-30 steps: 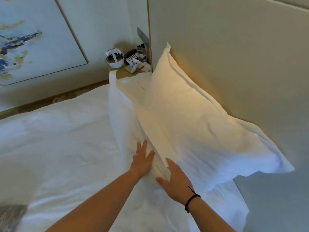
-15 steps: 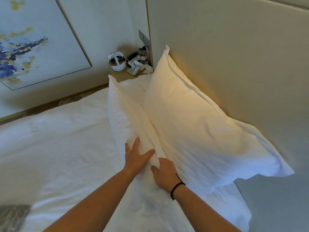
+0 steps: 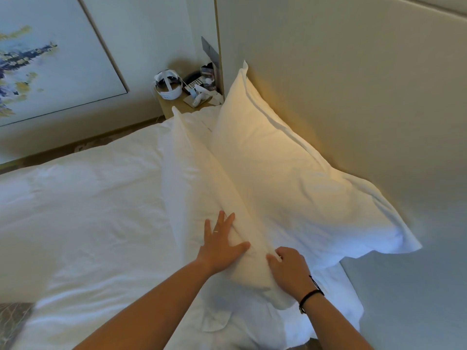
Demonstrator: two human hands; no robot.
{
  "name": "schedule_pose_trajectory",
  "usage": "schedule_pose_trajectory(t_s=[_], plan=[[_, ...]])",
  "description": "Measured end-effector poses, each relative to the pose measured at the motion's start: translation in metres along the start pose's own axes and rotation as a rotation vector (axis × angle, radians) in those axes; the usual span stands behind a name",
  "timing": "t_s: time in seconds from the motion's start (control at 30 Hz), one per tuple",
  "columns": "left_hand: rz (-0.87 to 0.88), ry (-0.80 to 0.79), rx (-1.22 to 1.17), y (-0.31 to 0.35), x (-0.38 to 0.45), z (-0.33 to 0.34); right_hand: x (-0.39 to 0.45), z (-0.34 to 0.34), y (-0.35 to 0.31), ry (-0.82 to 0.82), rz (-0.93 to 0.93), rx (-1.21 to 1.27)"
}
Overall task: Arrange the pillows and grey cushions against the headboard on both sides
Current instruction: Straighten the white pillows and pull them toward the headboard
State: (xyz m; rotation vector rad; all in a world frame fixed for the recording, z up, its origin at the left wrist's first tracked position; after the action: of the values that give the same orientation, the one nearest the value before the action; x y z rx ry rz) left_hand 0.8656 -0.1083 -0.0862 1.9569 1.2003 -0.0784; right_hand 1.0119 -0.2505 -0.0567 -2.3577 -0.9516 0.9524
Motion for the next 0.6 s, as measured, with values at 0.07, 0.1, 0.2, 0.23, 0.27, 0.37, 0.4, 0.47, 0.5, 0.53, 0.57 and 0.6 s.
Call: schedule_pose_trajectory(t_s=[0.07,0.1,0.2,0.23,0.27,0.37,0.4,0.47,0.5,0.53,0.57,0.6], plan=[[0.028,0.003,-0.051,-0.007,-0.004,-0.006,0.003,-0.005,0.0,-0.013,-0.024,-0.006],[0.042,-0.001,-0.068,-0.011,-0.007,-0.011,0.005,-0.007,0.0,-0.028,-0.029,0.0],[0.055,0.036,-0.111,-0.024,-0.016,-0.024,0.008,-0.009,0.004,-0.046,0.015,0.023],[0.055,0.067,-0.138,-0.029,-0.019,-0.028,0.008,-0.007,0.006,-0.052,0.036,0.006],[0.052,0.095,-0.166,-0.032,-0.022,-0.03,0.006,-0.003,0.008,-0.064,0.056,-0.028],[0.02,0.146,-0.219,-0.045,-0.034,-0.036,-0.004,0.011,0.009,-0.045,0.098,-0.168],[0.011,0.161,-0.235,-0.051,-0.038,-0.037,-0.008,0.013,0.004,0.015,0.096,-0.185],[-0.019,0.171,-0.274,-0.066,-0.05,-0.037,-0.017,0.014,-0.015,0.151,0.041,-0.161],[-0.042,0.168,-0.29,-0.076,-0.057,-0.038,-0.019,0.017,-0.027,0.206,-0.017,-0.153],[-0.07,0.163,-0.306,-0.089,-0.065,-0.039,-0.021,0.021,-0.041,0.246,-0.093,-0.155],[-0.104,0.162,-0.323,-0.105,-0.074,-0.04,-0.022,0.026,-0.057,0.277,-0.181,-0.166],[-0.146,0.168,-0.34,-0.122,-0.084,-0.042,-0.025,0.032,-0.075,0.289,-0.271,-0.182]])
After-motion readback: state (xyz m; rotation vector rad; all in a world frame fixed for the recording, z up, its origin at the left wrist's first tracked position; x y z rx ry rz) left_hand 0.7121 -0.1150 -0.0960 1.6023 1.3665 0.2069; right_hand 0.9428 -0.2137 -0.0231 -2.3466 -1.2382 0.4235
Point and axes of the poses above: each hand's wrist, its own x-axis towards the middle knuckle, its own z-axis out of the palm, y = z × x, the point moved 2 cm from there along x, towards the middle knuckle, and after that the axes turned 2 degrees about -x, right-handed, at the moved point
